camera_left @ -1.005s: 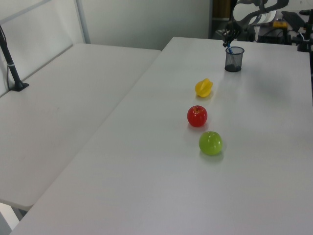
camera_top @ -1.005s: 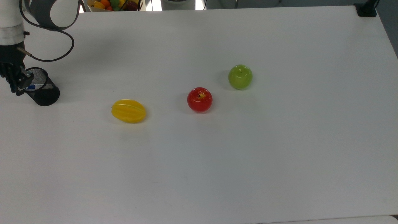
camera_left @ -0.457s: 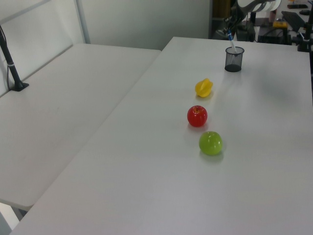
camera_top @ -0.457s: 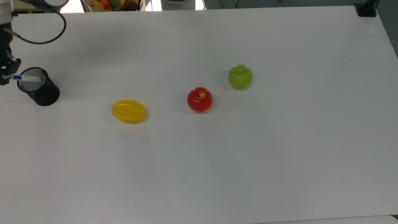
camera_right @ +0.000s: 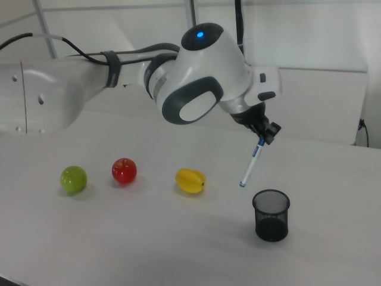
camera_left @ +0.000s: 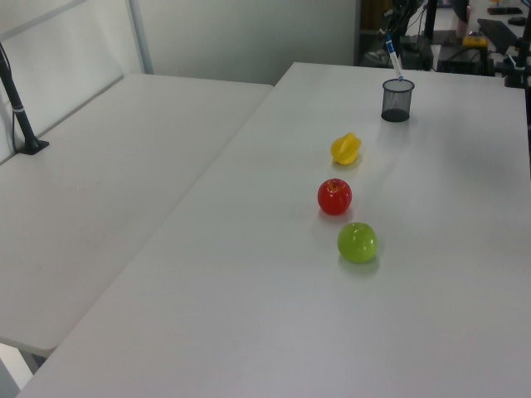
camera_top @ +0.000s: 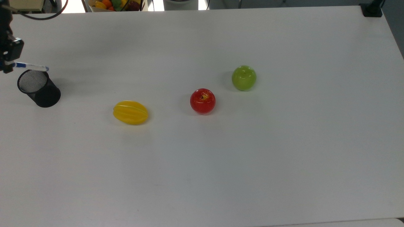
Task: Take marker pen
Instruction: 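Carry the marker away from the cup toward the red apple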
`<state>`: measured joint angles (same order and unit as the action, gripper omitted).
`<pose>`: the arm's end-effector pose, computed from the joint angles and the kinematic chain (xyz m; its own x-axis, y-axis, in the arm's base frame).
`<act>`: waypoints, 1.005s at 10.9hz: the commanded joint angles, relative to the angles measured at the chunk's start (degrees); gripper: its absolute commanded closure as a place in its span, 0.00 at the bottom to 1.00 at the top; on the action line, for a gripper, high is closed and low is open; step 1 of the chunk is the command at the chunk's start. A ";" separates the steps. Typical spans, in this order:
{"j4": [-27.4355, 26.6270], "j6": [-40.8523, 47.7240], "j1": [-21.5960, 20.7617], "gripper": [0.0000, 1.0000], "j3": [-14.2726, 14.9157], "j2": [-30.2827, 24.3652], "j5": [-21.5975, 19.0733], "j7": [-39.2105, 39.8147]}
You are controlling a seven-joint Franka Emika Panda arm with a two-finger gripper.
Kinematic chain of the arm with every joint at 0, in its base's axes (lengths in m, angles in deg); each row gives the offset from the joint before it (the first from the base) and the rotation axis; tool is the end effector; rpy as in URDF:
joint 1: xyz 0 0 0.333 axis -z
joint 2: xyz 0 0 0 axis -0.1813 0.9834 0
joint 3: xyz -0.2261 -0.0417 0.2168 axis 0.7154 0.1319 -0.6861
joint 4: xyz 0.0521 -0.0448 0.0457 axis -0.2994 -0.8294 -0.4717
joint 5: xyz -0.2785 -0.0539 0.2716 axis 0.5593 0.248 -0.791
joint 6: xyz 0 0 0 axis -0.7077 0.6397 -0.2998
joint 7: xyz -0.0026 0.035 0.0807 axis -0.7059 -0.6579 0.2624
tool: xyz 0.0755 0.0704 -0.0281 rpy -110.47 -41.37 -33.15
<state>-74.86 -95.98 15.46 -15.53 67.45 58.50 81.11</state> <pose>0.6326 -0.3057 0.5228 0.7903 -0.3285 0.5173 -0.3476 -0.9355 -0.0629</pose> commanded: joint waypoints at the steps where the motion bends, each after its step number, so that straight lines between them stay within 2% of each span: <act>1: -1.22 12.93 -4.74 1.00 1.22 -5.81 -0.60 0.98; 4: -1.14 25.34 -9.22 1.00 1.22 -9.16 2.55 0.02; 7: -1.13 33.08 -13.00 1.00 0.08 -10.22 7.74 -6.73; 8: -0.18 34.94 -13.71 1.00 -1.31 -10.22 7.93 -8.32; 11: -0.43 36.45 -13.37 1.00 -9.39 -10.05 12.13 -13.42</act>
<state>-74.77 -61.21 2.21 -19.95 58.40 67.07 72.17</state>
